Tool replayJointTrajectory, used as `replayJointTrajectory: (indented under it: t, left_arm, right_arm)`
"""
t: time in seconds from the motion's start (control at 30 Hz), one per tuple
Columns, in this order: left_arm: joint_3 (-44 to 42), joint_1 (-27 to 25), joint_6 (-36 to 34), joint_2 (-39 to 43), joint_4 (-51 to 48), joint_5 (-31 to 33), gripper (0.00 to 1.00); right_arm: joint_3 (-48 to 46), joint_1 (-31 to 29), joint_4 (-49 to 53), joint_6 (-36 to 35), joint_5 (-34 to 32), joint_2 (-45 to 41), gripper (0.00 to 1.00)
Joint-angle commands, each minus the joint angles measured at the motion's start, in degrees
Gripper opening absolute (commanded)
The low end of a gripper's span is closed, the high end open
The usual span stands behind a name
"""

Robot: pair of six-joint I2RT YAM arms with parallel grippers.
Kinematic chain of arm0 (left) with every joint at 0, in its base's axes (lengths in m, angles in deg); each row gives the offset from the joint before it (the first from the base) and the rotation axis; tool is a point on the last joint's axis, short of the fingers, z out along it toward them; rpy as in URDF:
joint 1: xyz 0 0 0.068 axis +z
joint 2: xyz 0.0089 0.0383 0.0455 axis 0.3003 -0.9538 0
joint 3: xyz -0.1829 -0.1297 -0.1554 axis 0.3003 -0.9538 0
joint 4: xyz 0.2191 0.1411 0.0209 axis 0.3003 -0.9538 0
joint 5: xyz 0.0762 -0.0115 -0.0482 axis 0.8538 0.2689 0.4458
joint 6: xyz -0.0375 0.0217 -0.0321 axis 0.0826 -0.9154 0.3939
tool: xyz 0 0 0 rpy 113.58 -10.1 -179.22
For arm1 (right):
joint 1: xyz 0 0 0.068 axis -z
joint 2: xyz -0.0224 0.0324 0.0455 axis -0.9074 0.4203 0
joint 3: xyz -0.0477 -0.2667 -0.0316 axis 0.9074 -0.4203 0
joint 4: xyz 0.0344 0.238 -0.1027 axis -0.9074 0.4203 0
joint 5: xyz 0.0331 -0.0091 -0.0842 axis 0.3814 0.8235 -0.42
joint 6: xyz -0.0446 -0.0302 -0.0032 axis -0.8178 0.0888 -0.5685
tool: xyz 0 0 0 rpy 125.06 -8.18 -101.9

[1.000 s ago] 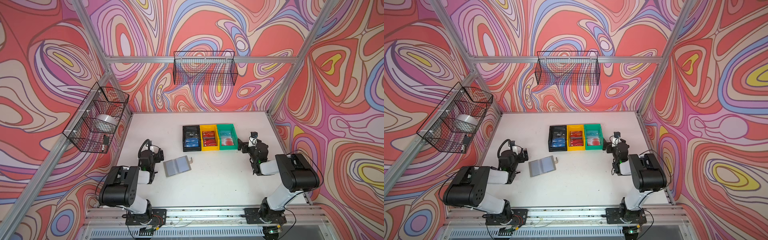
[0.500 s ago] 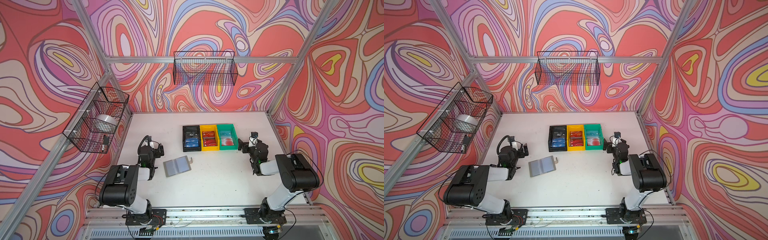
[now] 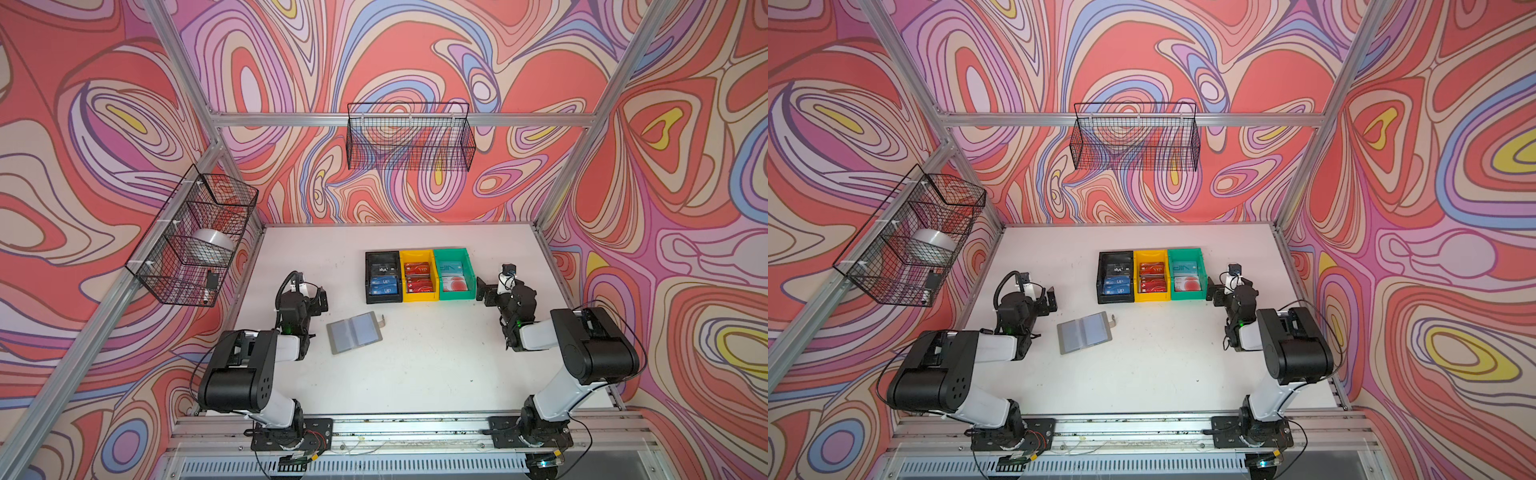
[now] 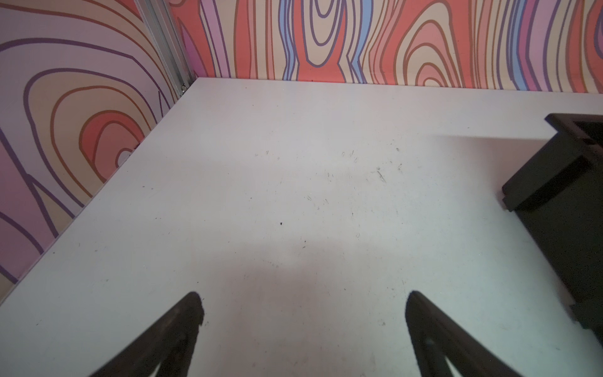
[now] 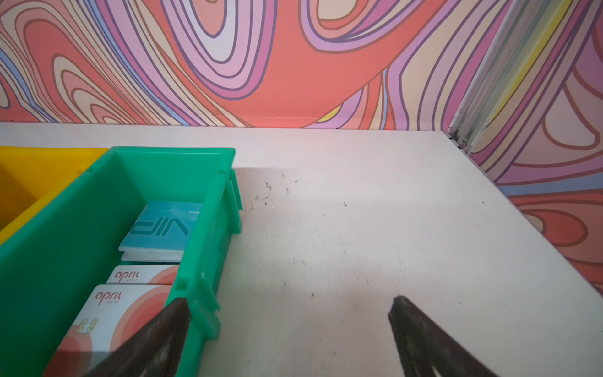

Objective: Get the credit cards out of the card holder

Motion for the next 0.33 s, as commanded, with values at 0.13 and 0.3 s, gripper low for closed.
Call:
replayJointTrajectory:
  t: [0.13, 0.3]
  left_arm:
    - [0.22, 0.32, -0.52, -0.15, 0.33, 0.0, 1.0]
    - [0.29, 0.28, -0.57, -0.21, 0.32, 0.01, 1.0]
  right_arm:
    - [0.95, 0.28, 1.22, 0.62, -0.55, 0.79, 0.98]
    - [0.79, 0.3, 1.02, 0.56, -0.68, 0.7, 0.98]
